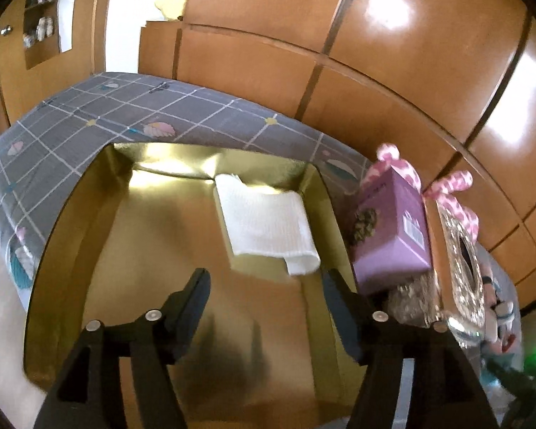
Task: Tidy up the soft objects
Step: 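Carry the white cloth into the gold tray and open the left gripper, then carry the blue plush toy over the gold tray and release it with the right gripper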
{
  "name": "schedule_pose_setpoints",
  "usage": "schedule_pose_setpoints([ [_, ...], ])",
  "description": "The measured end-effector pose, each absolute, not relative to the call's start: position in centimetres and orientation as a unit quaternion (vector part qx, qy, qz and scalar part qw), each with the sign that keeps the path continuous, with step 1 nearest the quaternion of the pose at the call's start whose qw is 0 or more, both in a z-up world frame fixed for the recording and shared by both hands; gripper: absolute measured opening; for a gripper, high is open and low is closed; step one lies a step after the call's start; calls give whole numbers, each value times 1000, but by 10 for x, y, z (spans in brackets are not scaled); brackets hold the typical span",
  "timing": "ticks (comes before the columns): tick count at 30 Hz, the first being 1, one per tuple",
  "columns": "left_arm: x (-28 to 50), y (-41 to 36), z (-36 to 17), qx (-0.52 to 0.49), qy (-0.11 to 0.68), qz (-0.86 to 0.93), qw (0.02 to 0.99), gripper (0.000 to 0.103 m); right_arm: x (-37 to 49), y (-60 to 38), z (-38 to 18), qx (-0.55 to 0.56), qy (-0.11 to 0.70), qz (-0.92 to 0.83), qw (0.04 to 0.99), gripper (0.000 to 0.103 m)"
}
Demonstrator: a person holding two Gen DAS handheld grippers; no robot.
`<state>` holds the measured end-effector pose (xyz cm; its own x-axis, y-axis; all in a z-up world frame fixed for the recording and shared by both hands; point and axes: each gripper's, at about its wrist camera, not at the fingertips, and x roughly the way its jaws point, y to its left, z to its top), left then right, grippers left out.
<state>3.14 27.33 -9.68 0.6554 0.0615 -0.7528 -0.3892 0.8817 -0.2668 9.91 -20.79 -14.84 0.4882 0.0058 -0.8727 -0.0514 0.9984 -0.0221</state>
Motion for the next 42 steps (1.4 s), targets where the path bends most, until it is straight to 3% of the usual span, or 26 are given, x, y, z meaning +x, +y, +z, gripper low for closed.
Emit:
schedule_pose_setpoints([
  [7,15,251,-91,-186,394,123,892,71,95,-204,-126,41,489,35,871,58],
  [11,8,242,-85,-165,383,125,900,80,97,-199,-103,75,464,52,881,58],
  [16,2,234,-78,-138,369,126,910,83,114,-185,-79,87,442,65,890,58],
  [33,-12,247,-77,-137,363,145,910,87,168,-37,-15,33,371,184,910,58],
  [42,-24,273,-82,-162,362,170,902,87,162,62,-9,-14,359,285,889,58],
])
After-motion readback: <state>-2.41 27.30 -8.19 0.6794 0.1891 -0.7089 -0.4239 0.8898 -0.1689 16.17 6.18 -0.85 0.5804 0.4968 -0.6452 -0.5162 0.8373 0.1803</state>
